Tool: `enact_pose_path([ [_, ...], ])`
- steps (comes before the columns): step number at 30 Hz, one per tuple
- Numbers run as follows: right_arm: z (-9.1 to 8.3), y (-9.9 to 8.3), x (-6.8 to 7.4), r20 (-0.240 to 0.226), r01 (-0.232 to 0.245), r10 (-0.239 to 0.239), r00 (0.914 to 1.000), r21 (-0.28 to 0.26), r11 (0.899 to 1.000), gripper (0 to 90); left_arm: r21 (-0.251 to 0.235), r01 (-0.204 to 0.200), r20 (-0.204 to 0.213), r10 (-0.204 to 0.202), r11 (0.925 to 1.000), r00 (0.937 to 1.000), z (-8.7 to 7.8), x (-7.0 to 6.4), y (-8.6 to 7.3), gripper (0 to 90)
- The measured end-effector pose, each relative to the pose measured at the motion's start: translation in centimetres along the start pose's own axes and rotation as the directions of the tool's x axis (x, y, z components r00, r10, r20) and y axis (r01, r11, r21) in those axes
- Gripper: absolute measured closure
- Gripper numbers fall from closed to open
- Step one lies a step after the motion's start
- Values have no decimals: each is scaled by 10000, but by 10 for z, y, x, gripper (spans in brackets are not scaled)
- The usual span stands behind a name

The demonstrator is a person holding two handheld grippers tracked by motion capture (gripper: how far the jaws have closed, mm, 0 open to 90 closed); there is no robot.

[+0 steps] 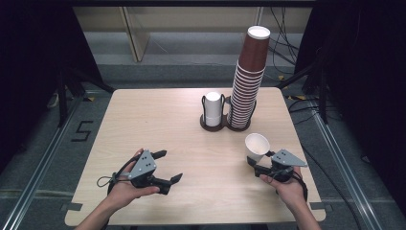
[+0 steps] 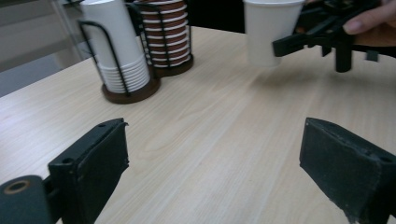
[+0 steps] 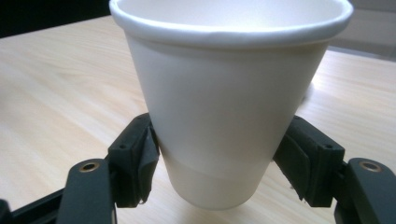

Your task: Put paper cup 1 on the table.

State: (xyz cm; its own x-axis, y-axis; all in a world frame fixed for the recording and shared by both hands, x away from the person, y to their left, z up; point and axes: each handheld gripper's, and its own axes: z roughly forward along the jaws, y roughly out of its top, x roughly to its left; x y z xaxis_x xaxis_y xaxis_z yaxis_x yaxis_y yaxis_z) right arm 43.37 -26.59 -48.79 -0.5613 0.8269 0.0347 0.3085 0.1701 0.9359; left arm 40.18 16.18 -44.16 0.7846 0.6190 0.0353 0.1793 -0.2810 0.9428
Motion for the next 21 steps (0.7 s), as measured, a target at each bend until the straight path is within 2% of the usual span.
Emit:
enact_pose_path([
  [1,-4,-4,-7,610,57,-57,9981,0,10000,332,34,263,-265,-262,9996,9993,-3,3,-2,77],
  [2,-4,-4,-7,610,57,-57,9981,0,10000,332,34,263,-265,-262,9996,9993,-3,3,-2,77],
  [3,-7,-6,-13,1012,-71,47,9949,231,9997,332,-67,470,-385,-472,9989,9981,-3,6,-5,78],
  [4,-7,-6,-13,1012,-71,47,9949,231,9997,332,-67,470,-385,-472,9989,9981,-3,6,-5,78],
  [5,-10,-8,-18,1342,-452,416,9901,240,9987,331,16,578,-495,-577,9983,9971,-3,7,-7,78],
  [6,-10,-8,-18,1342,-452,416,9901,240,9987,331,16,578,-495,-577,9983,9971,-3,7,-7,78],
  [7,-13,-9,-23,1705,-477,419,9845,301,9984,331,-18,636,-531,-636,9980,9966,-2,7,-8,78],
  [8,-14,-10,-25,1858,-648,569,9809,367,9972,331,-41,710,-525,-712,9975,9961,-3,7,-9,78],
  [9,-15,-11,-30,2028,-465,395,9784,302,9985,331,-29,757,-500,-758,9971,9959,-3,6,-9,78],
  [10,-16,-12,-32,2010,-827,756,9767,271,9962,330,-23,752,-499,-753,9972,9959,-3,6,-10,78],
  [11,-17,-12,-34,2192,-896,795,9724,367,9953,331,-13,775,-517,-775,9970,9957,-3,6,-11,78],
  [12,-17,-12,-34,2192,-896,795,9724,367,9953,331,-13,775,-517,-775,9970,9957,-3,6,-11,78],
  [13,-20,-14,-37,2504,-1307,1163,9611,416,9905,330,-65,770,-506,-773,9970,9957,-2,7,-13,78],
  [14,-21,-15,-41,2578,-1032,880,9622,460,9936,331,36,786,-581,-782,9969,9952,-2,6,-14,78],
  [15,-22,-16,-40,2643,-1462,1246,9564,636,9872,331,69,816,-574,-810,9966,9951,-2,7,-15,78],
  [17,-23,-17,-47,2766,-952,739,9581,646,9934,330,-8,840,-502,-840,9965,9952,-1,7,-16,78],
  [18,-22,-18,-44,2683,-1432,1244,9553,515,9884,330,121,838,-574,-830,9964,9949,-1,7,-16,78],
  [19,-23,-18,-47,2725,-1303,1040,9565,804,9882,329,130,853,-569,-845,9963,9948,-1,7,-16,78],
  [20,-23,-19,-47,2749,-1286,1028,9560,774,9887,329,130,853,-569,-845,9963,9948,-1,7,-16,78],
  [21,-22,-20,-48,2700,-1109,856,9590,799,9906,328,63,845,-543,-840,9964,9950,0,6,-17,78],
])
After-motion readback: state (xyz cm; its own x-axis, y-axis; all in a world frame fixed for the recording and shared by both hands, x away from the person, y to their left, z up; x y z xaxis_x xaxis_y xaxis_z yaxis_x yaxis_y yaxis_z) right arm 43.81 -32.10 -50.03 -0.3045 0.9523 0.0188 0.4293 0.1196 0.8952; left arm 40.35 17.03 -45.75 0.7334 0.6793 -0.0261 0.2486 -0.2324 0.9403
